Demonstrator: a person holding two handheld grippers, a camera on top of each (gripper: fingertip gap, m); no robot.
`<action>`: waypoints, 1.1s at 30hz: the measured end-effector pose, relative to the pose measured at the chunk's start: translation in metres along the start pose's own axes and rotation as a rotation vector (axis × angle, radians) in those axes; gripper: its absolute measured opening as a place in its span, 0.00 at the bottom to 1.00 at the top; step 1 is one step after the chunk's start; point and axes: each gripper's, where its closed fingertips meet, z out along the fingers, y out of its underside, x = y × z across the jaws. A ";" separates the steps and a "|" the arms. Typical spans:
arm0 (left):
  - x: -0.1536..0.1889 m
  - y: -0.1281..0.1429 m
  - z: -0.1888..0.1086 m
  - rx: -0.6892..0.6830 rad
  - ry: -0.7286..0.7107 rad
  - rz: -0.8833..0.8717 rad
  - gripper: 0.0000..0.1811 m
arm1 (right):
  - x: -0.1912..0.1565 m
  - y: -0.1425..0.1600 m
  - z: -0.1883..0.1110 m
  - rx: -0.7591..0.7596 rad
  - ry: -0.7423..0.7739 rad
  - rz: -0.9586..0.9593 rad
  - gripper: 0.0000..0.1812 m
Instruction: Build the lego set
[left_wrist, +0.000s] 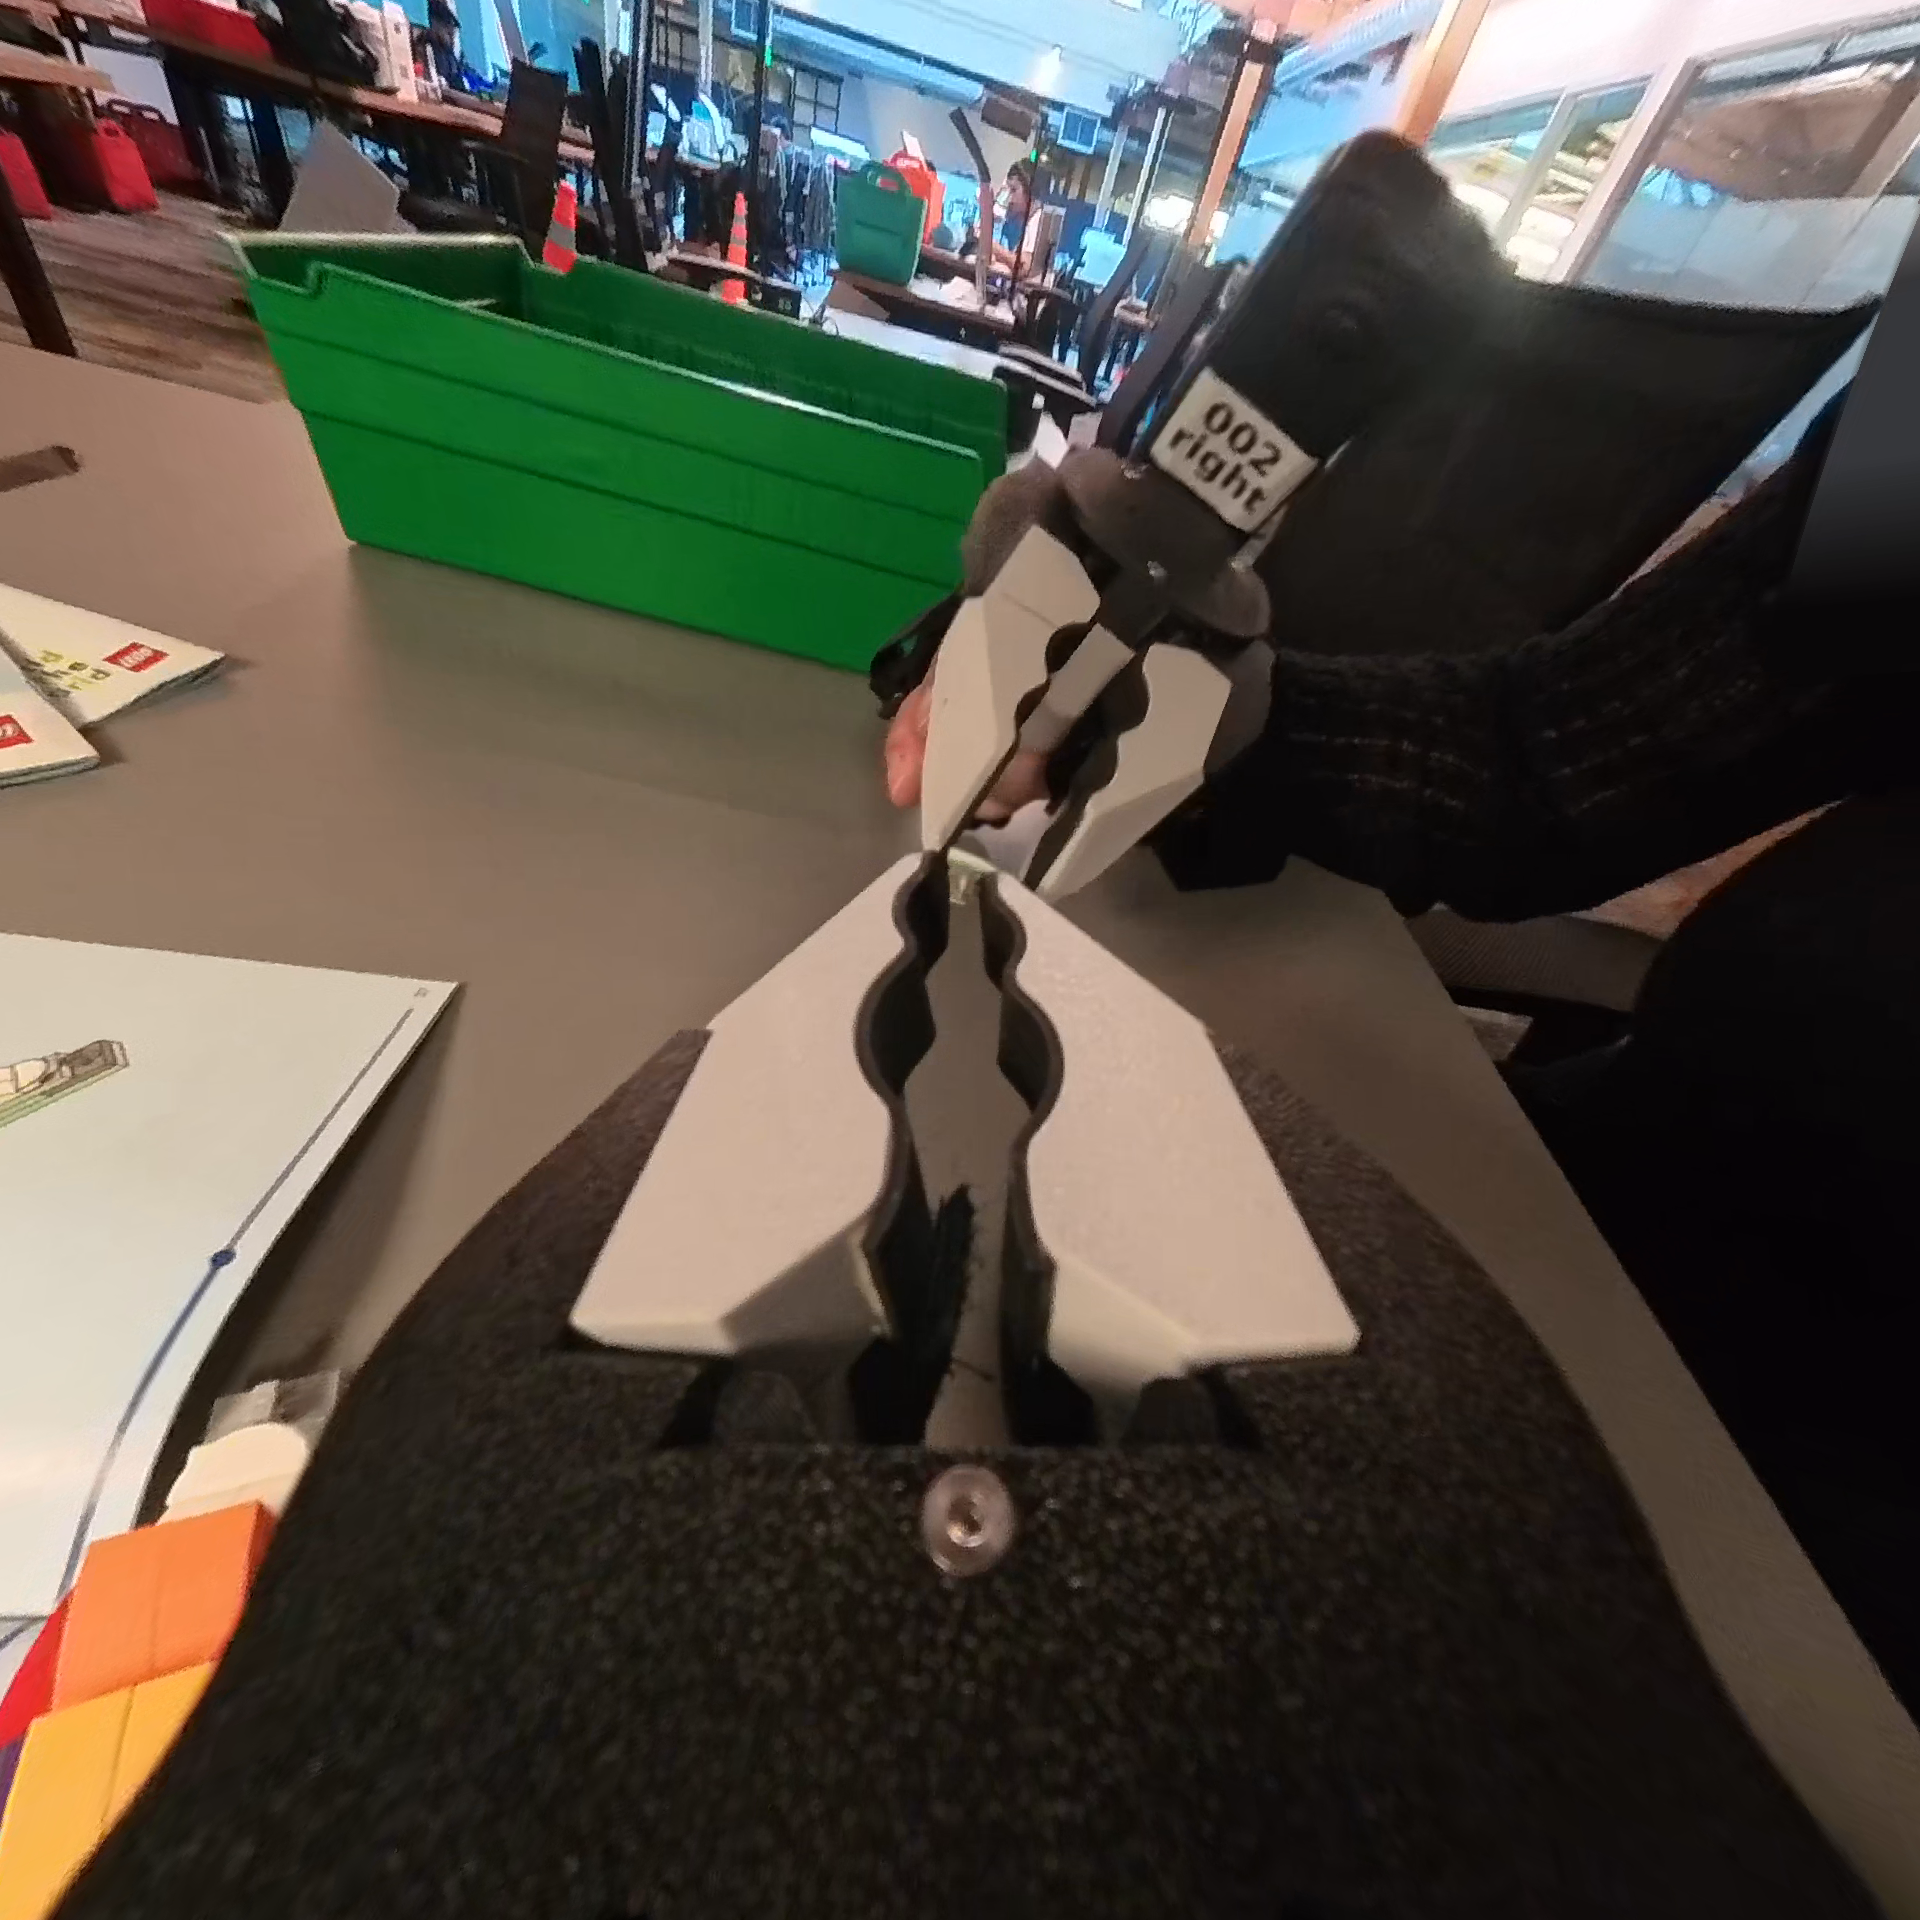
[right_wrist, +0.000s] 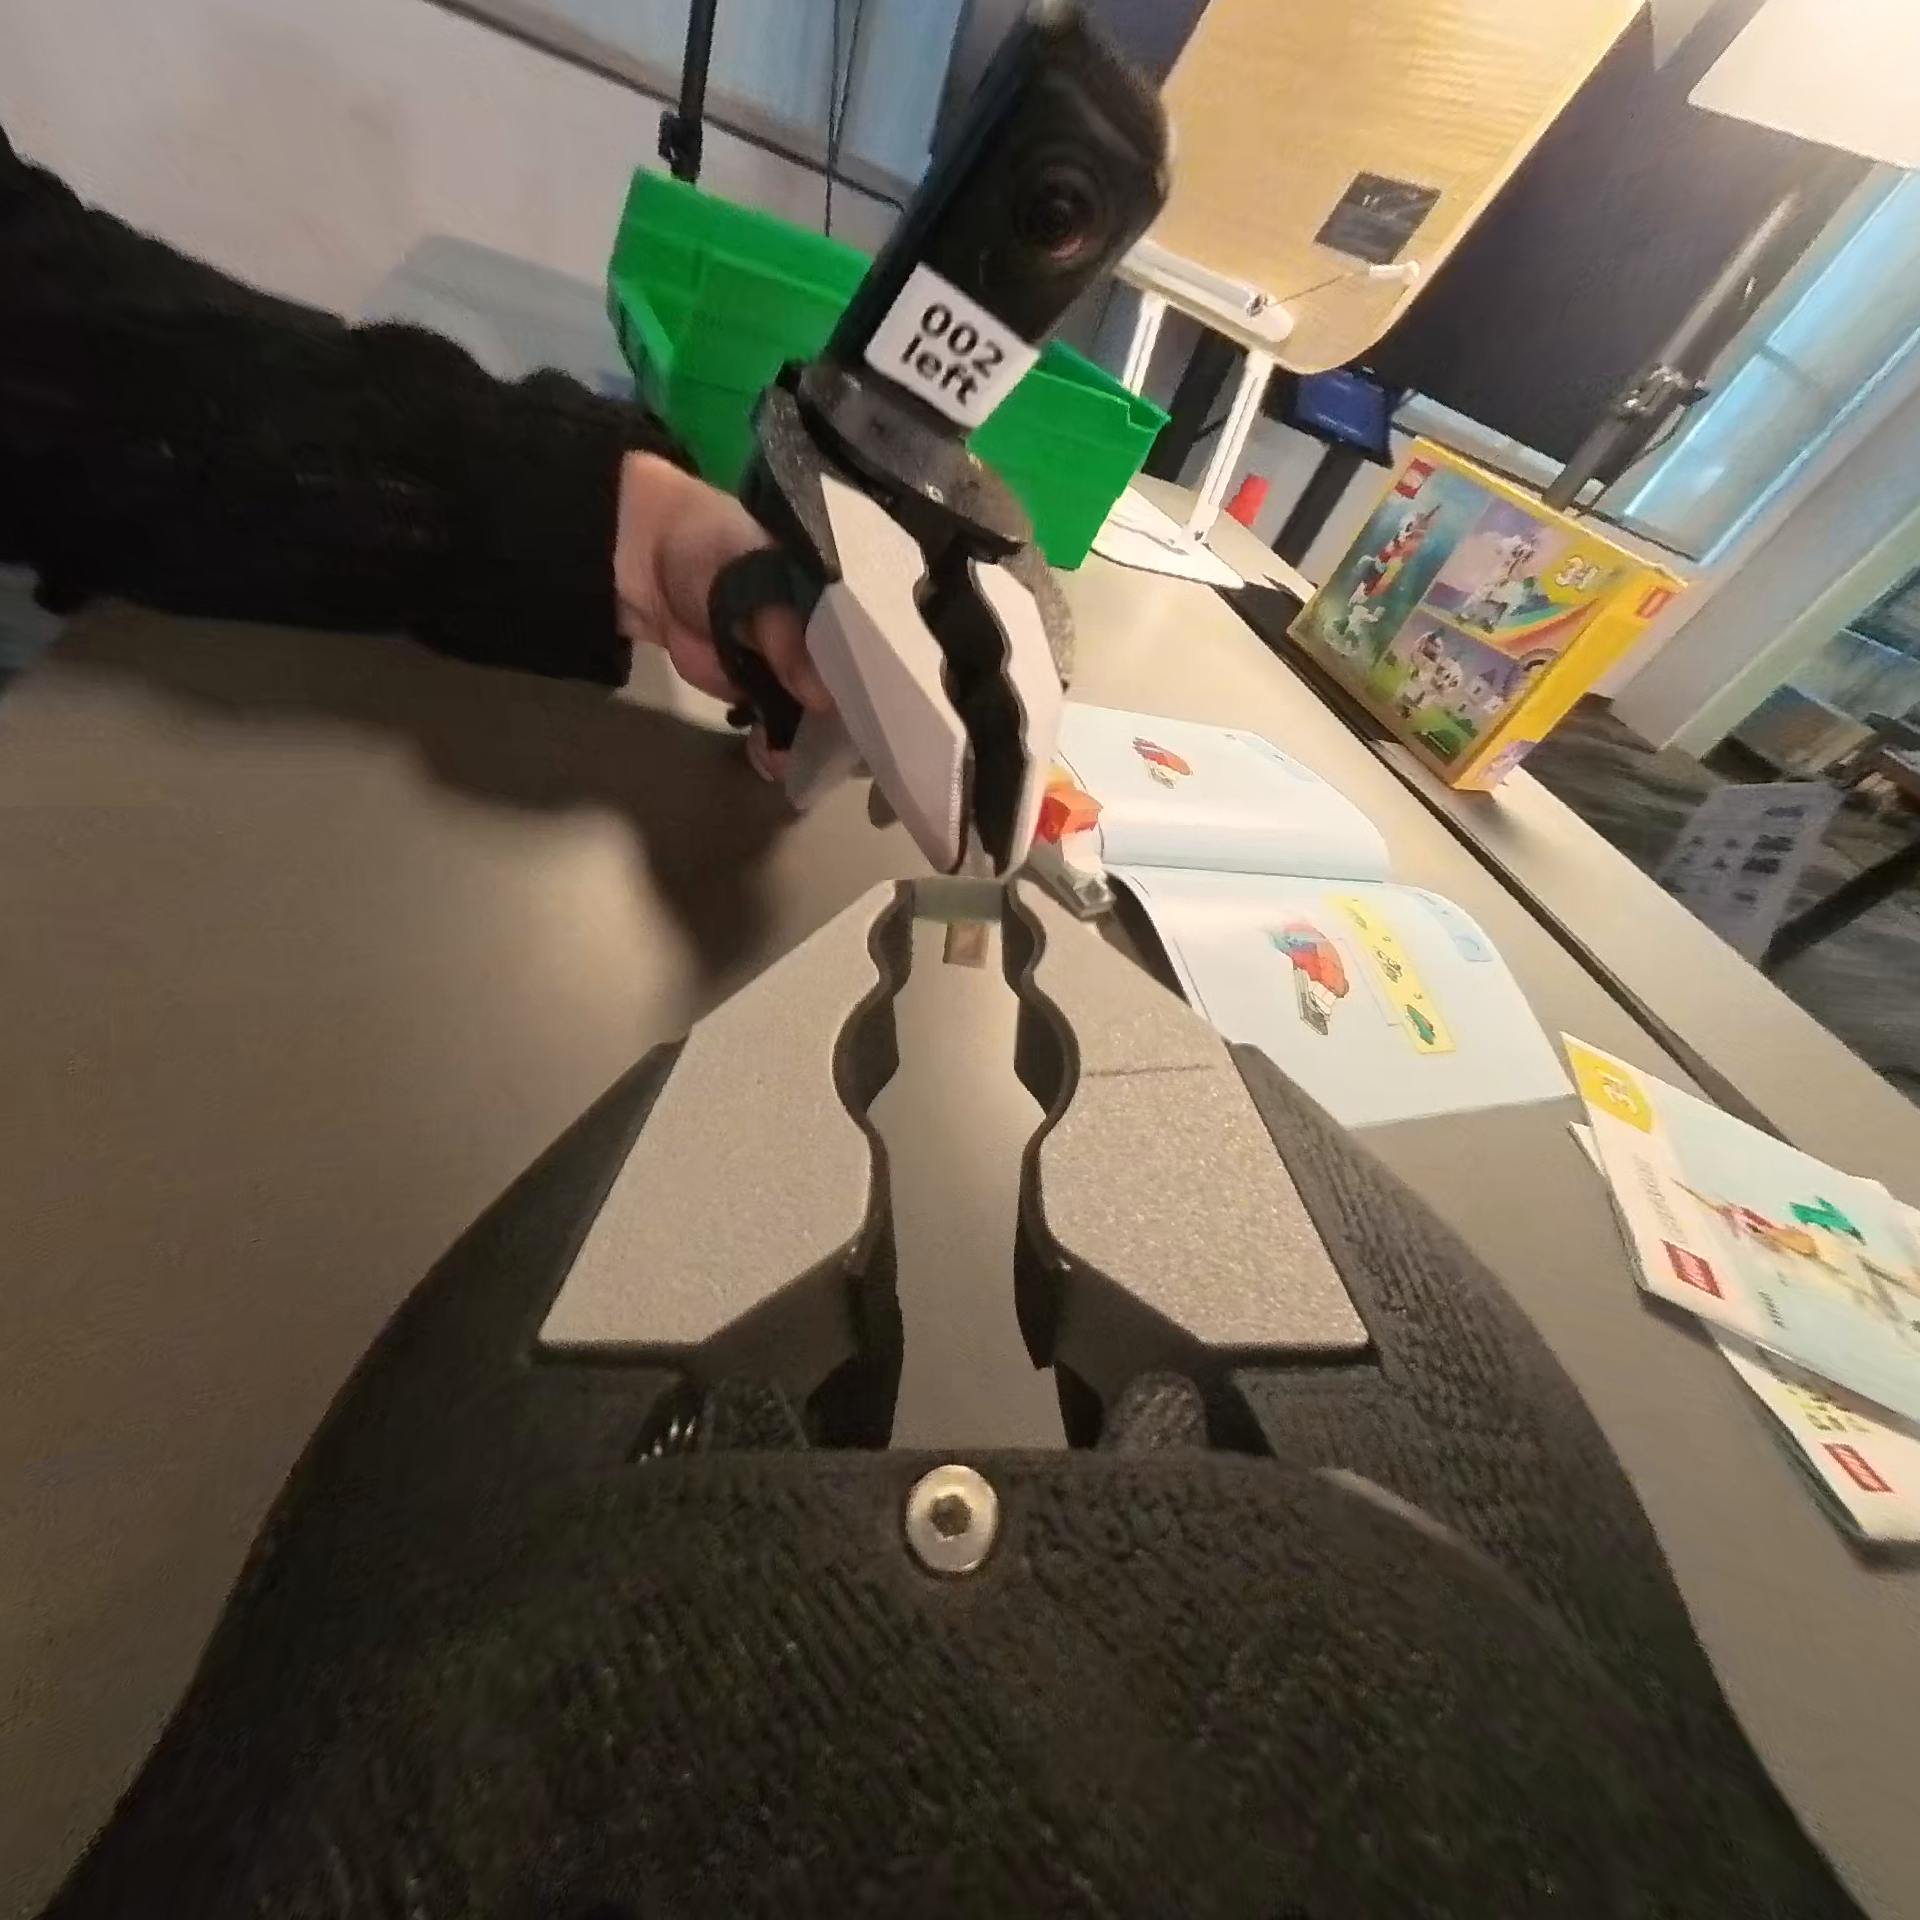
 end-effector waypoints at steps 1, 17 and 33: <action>0.001 -0.002 0.000 0.013 0.006 -0.005 0.02 | 0.000 -0.002 -0.001 0.015 -0.003 0.015 0.09; 0.002 0.000 0.002 0.006 0.017 -0.013 0.02 | -0.001 0.000 0.002 -0.017 0.031 -0.085 0.10; -0.007 -0.009 -0.005 0.089 0.026 -0.167 0.02 | 0.013 -0.007 0.000 -0.030 0.186 -0.303 0.29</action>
